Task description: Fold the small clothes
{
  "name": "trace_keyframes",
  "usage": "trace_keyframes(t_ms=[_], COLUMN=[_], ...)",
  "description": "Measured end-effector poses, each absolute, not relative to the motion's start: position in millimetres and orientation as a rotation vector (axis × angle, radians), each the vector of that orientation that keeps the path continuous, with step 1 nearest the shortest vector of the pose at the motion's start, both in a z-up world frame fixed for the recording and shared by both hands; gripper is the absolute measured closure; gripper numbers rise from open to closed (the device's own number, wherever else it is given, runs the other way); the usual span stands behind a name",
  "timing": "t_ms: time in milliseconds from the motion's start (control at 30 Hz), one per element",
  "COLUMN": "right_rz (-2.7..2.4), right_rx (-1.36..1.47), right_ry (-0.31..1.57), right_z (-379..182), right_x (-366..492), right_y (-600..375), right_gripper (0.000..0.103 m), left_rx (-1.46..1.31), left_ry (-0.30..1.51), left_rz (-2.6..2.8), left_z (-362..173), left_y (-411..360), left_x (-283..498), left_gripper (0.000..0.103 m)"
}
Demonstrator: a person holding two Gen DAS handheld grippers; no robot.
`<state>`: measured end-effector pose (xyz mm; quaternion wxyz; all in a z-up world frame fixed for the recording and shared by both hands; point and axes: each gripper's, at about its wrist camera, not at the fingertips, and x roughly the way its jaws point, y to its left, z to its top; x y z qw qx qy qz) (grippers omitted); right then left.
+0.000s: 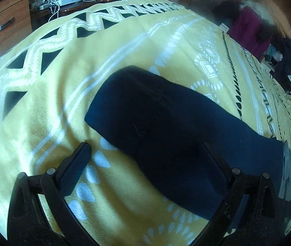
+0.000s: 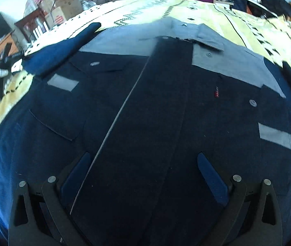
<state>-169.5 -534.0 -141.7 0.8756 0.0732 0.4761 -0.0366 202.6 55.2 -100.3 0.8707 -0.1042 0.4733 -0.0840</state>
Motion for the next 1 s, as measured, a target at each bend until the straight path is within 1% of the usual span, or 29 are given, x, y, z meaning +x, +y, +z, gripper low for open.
trace_keyframes(t_ms=[33, 67, 133, 167, 233, 367, 433, 533, 633, 700, 767, 800, 867, 933, 1000], right_rz=[-0.073, -0.070, -0.065, -0.063, -0.062, -0.059, -0.054, -0.048, -0.085, -0.128, -0.180, -0.203, -0.245, -0.271, -0.282], right_rx=[0.145, 0.145, 0.156, 0.158, 0.162, 0.203, 0.258, 0.361, 0.449, 0.490, 0.506, 0.519, 0.554, 0.579, 0.586], right_ry=[0.995, 0.995, 0.991, 0.990, 0.987, 0.972, 0.968, 0.947, 0.890, 0.857, 0.843, 0.839, 0.832, 0.827, 0.828], right_z=[-142, -143, -142, -141, -141, -135, -131, -121, -107, -100, -97, -97, -98, -100, -102], right_x=[-169, -168, -169, -169, -170, -174, -178, -188, -204, -217, -229, -236, -253, -268, -278], right_y=[-532, -532, -534, -534, -535, -541, -549, -569, -598, -621, -643, -653, -675, -691, -704], right_gripper=[0.000, 0.000, 0.000, 0.000, 0.000, 0.001, 0.004, 0.009, 0.009, 0.009, 0.009, 0.009, 0.008, 0.008, 0.008], left_rx=[-0.228, -0.243, -0.282, -0.290, -0.277, -0.167, -0.113, -0.081, -0.074, -0.075, -0.083, -0.086, -0.077, -0.090, -0.135], left_ry=[0.967, 0.959, 0.948, 0.941, 0.913, 0.792, 0.725, 0.615, 0.542, 0.532, 0.592, 0.630, 0.686, 0.703, 0.710], left_rz=[-0.180, -0.183, -0.176, -0.184, -0.183, -0.185, -0.233, -0.447, -0.727, -0.945, -1.110, -1.180, -1.249, -1.254, -1.209], left_z=[-98, -98, -99, -100, -95, -58, -28, 29, 71, 83, 77, 70, 57, 47, 40], left_y=[56, 56, 58, 58, 56, 32, 8, -58, -142, -210, -264, -288, -313, -309, -281], left_x=[202, 202, 203, 203, 202, 187, 175, 140, 93, 57, 34, 21, 3, -3, 8], left_gripper=[0.031, 0.059, 0.074, 0.078, 0.082, 0.084, 0.086, 0.088, 0.087, 0.079, 0.048, 0.045, 0.045, 0.045, 0.044])
